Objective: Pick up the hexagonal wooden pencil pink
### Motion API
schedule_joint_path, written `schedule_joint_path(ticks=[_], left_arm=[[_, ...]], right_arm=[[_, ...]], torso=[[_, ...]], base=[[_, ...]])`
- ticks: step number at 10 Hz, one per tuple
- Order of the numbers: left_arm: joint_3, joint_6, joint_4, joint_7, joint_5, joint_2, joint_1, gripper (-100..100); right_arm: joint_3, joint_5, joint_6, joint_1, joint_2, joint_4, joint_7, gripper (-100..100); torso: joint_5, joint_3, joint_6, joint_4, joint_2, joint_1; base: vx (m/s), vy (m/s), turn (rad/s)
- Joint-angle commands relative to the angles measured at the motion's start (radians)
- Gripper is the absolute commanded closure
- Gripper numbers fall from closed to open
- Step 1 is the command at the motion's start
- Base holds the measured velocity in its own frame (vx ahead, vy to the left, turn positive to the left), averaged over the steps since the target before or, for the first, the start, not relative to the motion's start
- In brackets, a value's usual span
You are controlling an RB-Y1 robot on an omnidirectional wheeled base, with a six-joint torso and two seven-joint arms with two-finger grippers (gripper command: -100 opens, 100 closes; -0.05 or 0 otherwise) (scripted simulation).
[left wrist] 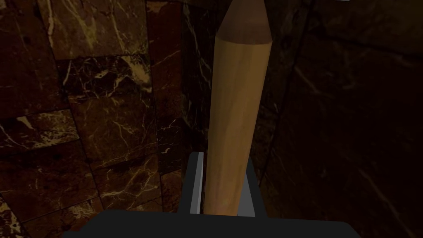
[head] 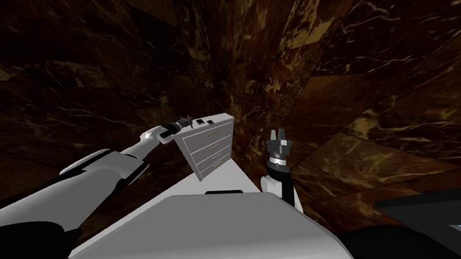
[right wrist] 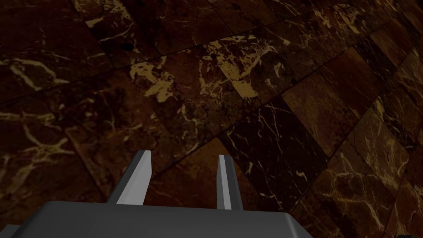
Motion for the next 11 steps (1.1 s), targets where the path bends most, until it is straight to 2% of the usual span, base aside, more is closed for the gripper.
schedule_joint_path(ticks=[1, 2, 3, 5, 6, 7, 9, 10, 11], left_arm=[[-0.004, 0.007, -0.030, 0.007, 0.000, 0.004, 0.021, 100], [0.050, 0.026, -0.087, 0.041, -0.035, 0.017, 0.070, 100], [0.070, 0.026, -0.128, 0.041, -0.035, 0.017, 0.103, 100], [0.070, 0.026, -0.194, 0.041, -0.035, 0.017, 0.166, 100], [0.124, 0.045, -0.220, 0.075, -0.070, 0.030, 0.191, 100], [0.145, 0.045, -0.257, 0.075, -0.070, 0.030, 0.221, 100], [0.145, 0.045, -0.332, 0.075, -0.070, 0.030, 0.288, 100], [0.145, 0.045, -0.357, 0.075, -0.070, 0.030, 0.307, 100], [0.145, 0.045, -0.360, 0.075, -0.070, 0.030, 0.310, 100]], right_arm=[[0.000, 0.000, 0.000, 0.000, 0.000, 0.000, 0.000, 0], [0.000, 0.000, 0.000, 0.000, 0.000, 0.000, 0.000, 0], [0.000, 0.000, 0.000, 0.000, 0.000, 0.000, 0.000, 0], [0.000, 0.000, 0.000, 0.000, 0.000, 0.000, 0.000, 0], [0.000, 0.000, 0.000, 0.000, 0.000, 0.000, 0.000, 0], [0.000, 0.000, 0.000, 0.000, 0.000, 0.000, 0.000, 0], [0.000, 0.000, 0.000, 0.000, 0.000, 0.000, 0.000, 0], [0.000, 0.000, 0.000, 0.000, 0.000, 0.000, 0.000, 0], [0.000, 0.000, 0.000, 0.000, 0.000, 0.000, 0.000, 0]], torso=[[0.000, 0.000, 0.000, 0.000, 0.000, 0.000], [0.001, -0.001, 0.000, -0.002, 0.001, -0.001], [0.001, -0.003, -0.003, -0.003, -0.004, 0.001], [0.002, -0.006, 0.001, -0.005, -0.008, 0.000], [0.004, -0.007, 0.002, -0.008, -0.006, -0.001], [0.005, -0.009, 0.001, -0.009, -0.009, -0.001], [0.006, -0.011, 0.003, -0.011, -0.011, -0.001], [0.008, -0.011, 0.005, -0.015, -0.008, -0.002], [0.011, -0.012, 0.004, -0.018, -0.005, -0.003]], base=[[-0.012, -0.004, -0.006], [0.097, 0.002, 0.142], [0.141, -0.011, 0.098], [0.064, -0.005, -0.013], [0.109, -0.016, 0.087], [0.136, -0.010, 0.095], [0.056, 0.004, 0.011], [0.002, 0.010, -0.023], [-0.010, 0.003, -0.003]])
